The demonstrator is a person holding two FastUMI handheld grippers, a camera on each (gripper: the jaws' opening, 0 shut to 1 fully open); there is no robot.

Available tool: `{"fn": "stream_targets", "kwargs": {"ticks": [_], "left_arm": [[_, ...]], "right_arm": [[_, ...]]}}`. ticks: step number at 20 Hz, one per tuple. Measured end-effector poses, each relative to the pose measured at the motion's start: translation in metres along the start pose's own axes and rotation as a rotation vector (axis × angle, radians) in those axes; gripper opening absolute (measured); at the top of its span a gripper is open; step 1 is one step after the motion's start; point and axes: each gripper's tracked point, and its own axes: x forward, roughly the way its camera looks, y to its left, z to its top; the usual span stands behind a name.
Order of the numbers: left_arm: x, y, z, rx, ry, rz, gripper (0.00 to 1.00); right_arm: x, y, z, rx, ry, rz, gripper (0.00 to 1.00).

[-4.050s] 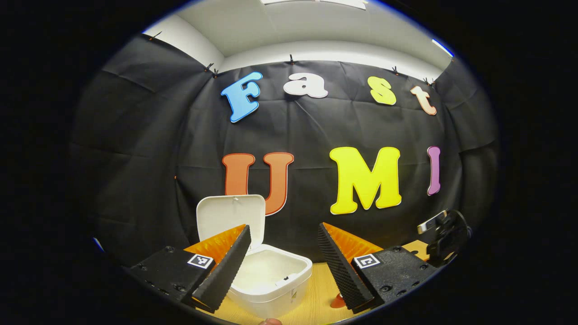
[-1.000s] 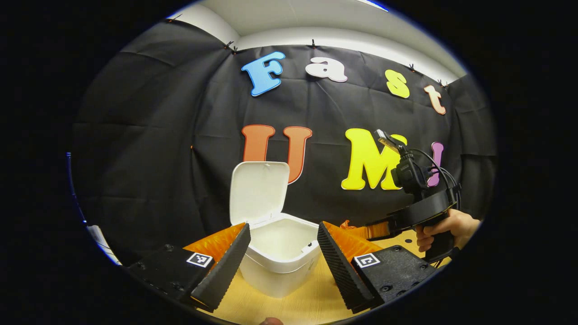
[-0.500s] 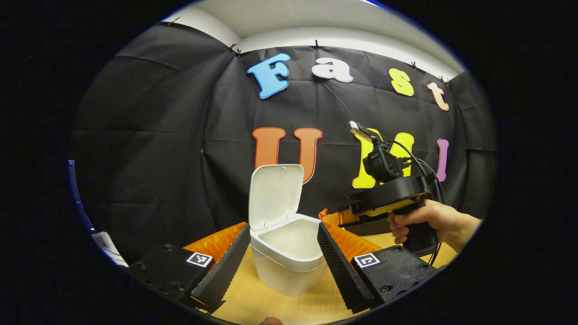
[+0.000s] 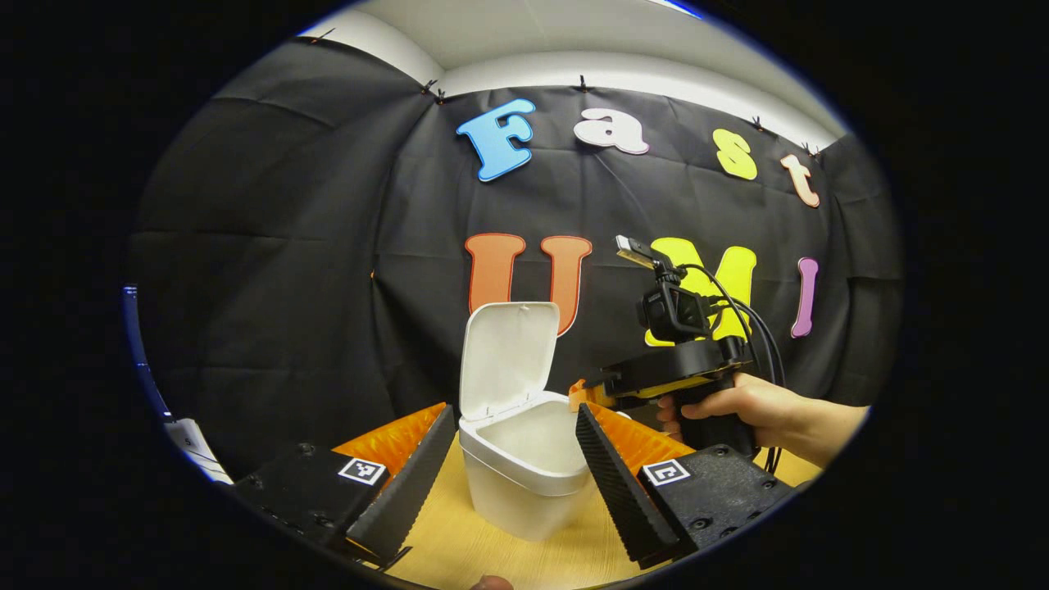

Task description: Press the lid of the desktop garbage bin to open it, pick up the crumpled paper on the desktop and throw it into the bin, then pick up the pop can on the desktop and drop it into the bin, and finally close the garbage bin lid.

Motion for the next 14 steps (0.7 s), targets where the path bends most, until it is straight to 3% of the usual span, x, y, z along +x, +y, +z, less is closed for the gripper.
{"fn": "stream_targets", "kwargs": {"ticks": [2, 4, 9, 12, 14], "left_arm": [[0.0, -0.003, -0.002, -0.009, 0.006, 0.0, 0.98], [0.0, -0.004, -0.003, -0.013, 0.009, 0.001, 0.98], [0.005, -0.013, -0.014, 0.036, 0.024, 0.01, 0.98], [0.01, -0.03, -0.02, 0.035, 0.038, -0.017, 0.98], [0.015, -0.043, -0.023, 0.037, 0.04, -0.036, 0.98]], "right_arm": [[-0.003, -0.002, 0.0, 0.006, 0.005, 0.001, 0.74], [-0.005, -0.006, 0.003, 0.016, -0.007, -0.005, 0.89], [-0.028, -0.035, 0.013, 0.0, -0.073, -0.068, 0.95], [-0.052, -0.057, 0.025, -0.026, -0.15, -0.127, 0.92], [-0.073, -0.072, 0.032, -0.038, -0.201, -0.164, 0.95]]}}
